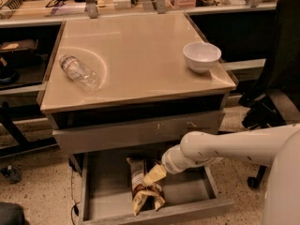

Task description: Place brown chip bag into middle drawer

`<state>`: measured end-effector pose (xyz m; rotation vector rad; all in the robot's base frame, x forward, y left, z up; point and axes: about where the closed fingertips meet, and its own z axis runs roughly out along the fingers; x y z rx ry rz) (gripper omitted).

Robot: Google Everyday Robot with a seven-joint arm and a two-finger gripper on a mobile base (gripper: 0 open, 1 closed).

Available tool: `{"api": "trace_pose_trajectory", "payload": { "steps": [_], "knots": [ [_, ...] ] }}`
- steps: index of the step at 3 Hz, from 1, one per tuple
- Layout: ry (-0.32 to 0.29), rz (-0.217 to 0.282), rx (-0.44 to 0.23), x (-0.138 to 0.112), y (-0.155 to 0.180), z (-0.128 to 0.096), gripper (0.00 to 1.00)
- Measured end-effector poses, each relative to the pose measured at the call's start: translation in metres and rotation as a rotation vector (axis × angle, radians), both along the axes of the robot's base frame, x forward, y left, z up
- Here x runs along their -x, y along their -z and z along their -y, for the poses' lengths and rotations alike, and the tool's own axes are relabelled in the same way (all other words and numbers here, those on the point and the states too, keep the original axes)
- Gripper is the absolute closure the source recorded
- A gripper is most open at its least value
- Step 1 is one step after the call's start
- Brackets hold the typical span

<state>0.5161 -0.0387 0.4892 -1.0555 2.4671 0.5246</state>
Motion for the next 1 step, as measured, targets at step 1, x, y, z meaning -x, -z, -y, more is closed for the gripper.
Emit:
{"api": "trace_pose_trajectory", "payload": {
  "steps": [1],
  "knots": [
    [0.0,0.0,0.0,0.0,0.0,0.0,0.0]
  ]
}}
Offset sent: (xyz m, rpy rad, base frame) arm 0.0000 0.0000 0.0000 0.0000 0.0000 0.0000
